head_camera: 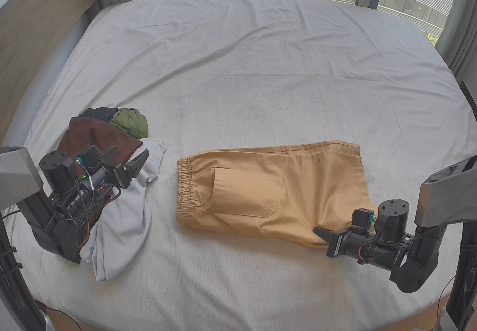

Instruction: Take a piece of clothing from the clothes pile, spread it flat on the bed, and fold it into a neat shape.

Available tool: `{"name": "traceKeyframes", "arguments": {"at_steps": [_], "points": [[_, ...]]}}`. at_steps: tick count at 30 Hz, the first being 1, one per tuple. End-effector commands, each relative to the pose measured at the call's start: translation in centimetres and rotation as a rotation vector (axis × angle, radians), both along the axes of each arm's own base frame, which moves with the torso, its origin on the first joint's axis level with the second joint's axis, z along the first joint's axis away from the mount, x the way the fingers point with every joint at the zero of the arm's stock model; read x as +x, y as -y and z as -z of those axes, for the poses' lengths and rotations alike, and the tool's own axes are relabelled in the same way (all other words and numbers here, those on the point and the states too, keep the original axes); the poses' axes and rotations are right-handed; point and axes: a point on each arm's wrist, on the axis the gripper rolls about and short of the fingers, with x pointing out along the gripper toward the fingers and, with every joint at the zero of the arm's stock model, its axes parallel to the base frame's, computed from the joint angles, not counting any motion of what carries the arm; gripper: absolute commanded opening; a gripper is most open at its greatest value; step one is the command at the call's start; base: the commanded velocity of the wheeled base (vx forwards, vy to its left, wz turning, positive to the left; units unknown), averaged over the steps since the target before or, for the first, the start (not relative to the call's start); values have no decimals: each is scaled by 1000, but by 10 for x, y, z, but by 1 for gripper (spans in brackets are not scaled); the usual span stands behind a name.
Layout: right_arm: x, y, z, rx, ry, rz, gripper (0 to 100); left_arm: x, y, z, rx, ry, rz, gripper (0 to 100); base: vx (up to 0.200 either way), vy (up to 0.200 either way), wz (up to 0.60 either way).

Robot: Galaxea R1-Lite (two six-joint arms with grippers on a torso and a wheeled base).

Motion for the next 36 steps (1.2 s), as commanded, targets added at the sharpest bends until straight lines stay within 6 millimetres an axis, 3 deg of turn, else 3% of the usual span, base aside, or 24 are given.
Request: {"name": "traceKeyframes", "arguments": {"at_steps": [1, 16, 17, 22, 29, 32, 36], "points": [[-11, 5, -2, -11, -23, -2, 0, 0, 0, -1, 0, 2, 0, 100, 0, 0, 0], [-16, 1, 12, -31, -84, -20, 0, -3, 5, -1, -54, -20, 20, 100, 0, 0, 0], [-17, 1, 13, -34, -90, -24, 100, -3, 5, 0, -56, -22, 20, 100, 0, 0, 0], [-44, -10, 22, -72, -177, -123, 100, -8, 20, 5, -108, -72, 67, 100, 0, 0, 0], [-47, -17, 32, -78, -207, -138, 100, -8, 24, 4, -124, -73, 75, 100, 0, 0, 0], [-53, -18, 33, -88, -224, -159, 100, -8, 24, 4, -126, -77, 75, 100, 0, 0, 0], [-68, -34, 28, -73, -222, -279, 100, -10, 25, 7, -126, -90, 79, 100, 0, 0, 0]]}}
